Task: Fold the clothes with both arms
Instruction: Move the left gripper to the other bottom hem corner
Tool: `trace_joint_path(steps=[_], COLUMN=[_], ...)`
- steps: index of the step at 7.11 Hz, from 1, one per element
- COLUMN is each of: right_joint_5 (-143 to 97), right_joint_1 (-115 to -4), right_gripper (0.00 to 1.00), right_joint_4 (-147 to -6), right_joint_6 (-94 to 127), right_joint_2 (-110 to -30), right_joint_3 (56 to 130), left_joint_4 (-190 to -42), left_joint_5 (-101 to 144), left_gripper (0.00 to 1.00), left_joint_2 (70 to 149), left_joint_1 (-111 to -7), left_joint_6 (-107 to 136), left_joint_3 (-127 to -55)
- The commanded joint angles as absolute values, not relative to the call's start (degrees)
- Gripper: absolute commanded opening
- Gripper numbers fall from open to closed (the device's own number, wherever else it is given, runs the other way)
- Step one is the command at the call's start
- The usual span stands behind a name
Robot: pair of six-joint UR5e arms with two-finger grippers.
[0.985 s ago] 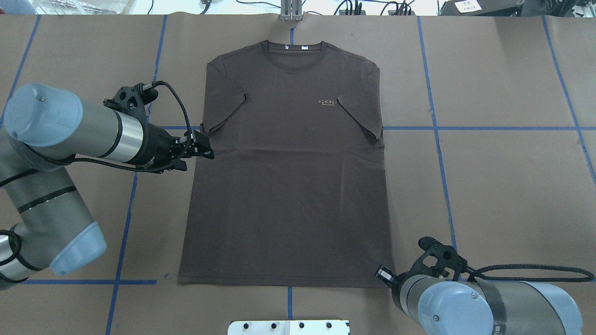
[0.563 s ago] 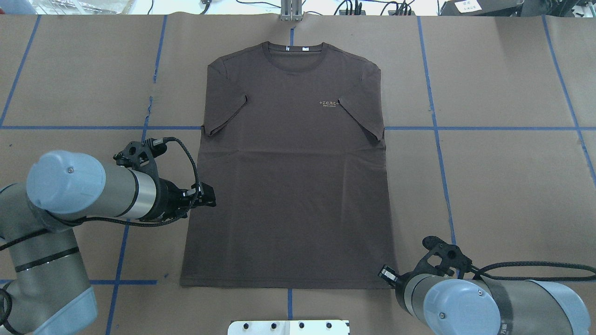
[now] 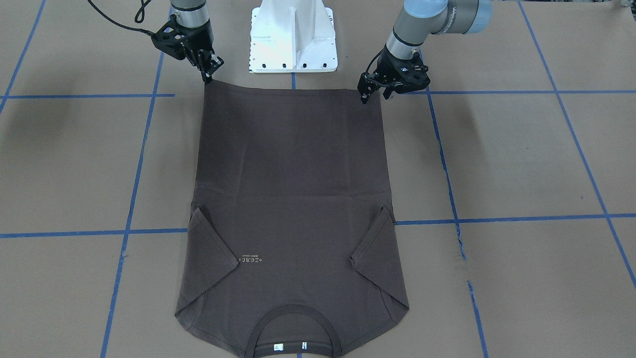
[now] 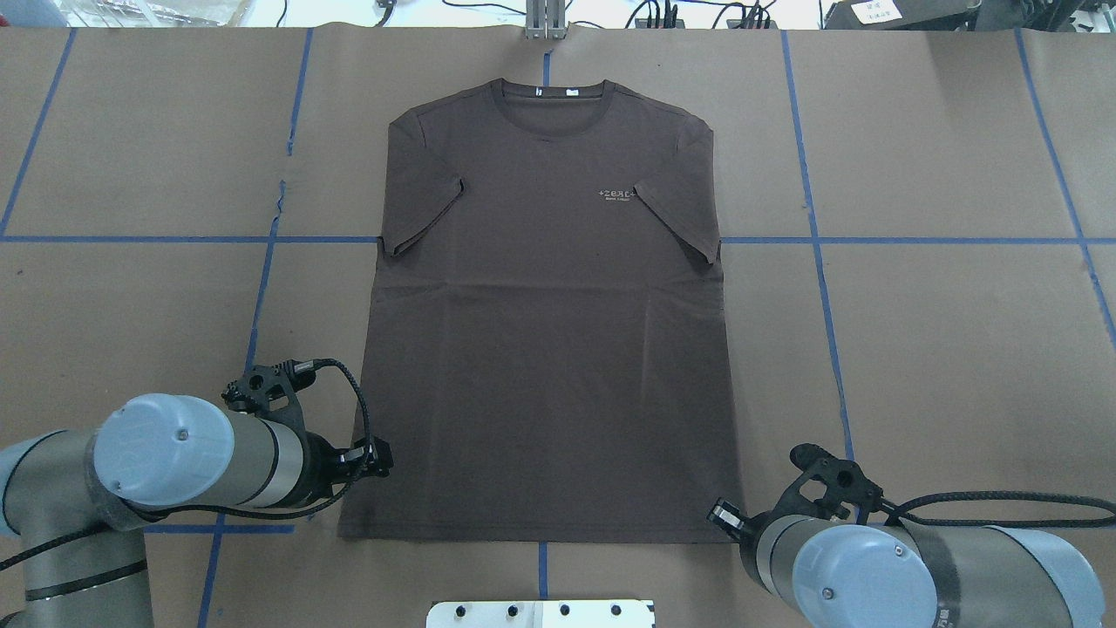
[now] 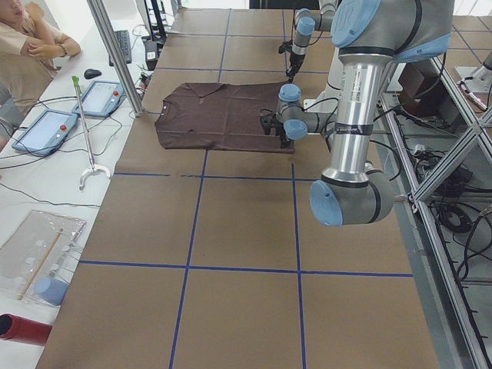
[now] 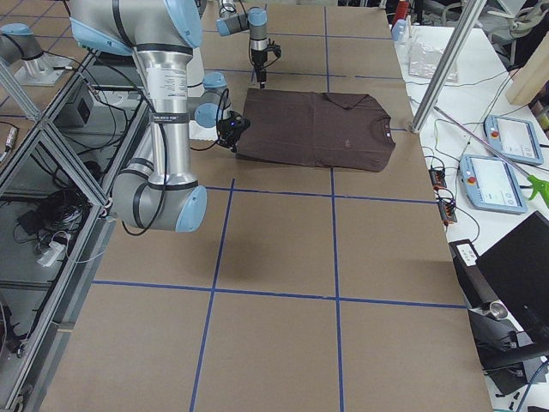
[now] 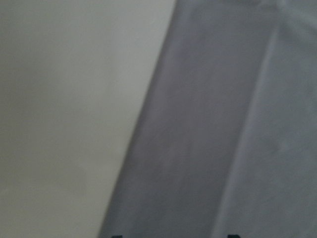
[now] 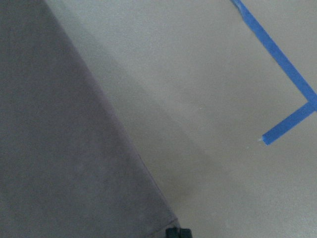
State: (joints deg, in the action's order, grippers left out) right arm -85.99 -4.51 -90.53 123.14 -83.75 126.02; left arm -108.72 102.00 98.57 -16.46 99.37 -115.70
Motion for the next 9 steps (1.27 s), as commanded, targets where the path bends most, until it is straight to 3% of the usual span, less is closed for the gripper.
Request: trace_joint_path(steps=[1,4,7,8,9], right_joint_5=[-86.0,-86.0,-86.0,-86.0,-86.0], right_joint_1=[-4.5,-4.5,-4.6,-4.6,-4.7], right_gripper=[0.00,0.00,0.00,0.00,0.00], right_joint_4=[-90.5,-90.5,-90.5,-90.5,-90.5], right_joint_6=[123.1,123.1,123.1,123.1,123.1], right_joint_2=[-83.7,-83.7,-83.8,-83.8,-83.8], right_joint_3=[126.0,126.0,126.0,126.0,126.0], left_joint_4=[-105.4,-105.2,-105.2,-105.2,-105.2], left_joint_5=[100.6,100.6,100.6,100.7,100.7], left_gripper=[0.73,0.65,0.43,0.12,0.00], left_joint_2=[98.3,98.2,97.3,97.5,97.4], left_joint_1=[-12.8,-12.5,-12.4,-12.4,-12.4], left_joint_6=[101.7,102.0,102.0,102.4,102.4], left_joint_3=[-115.8,-115.7,-115.6,-115.7,-115.6])
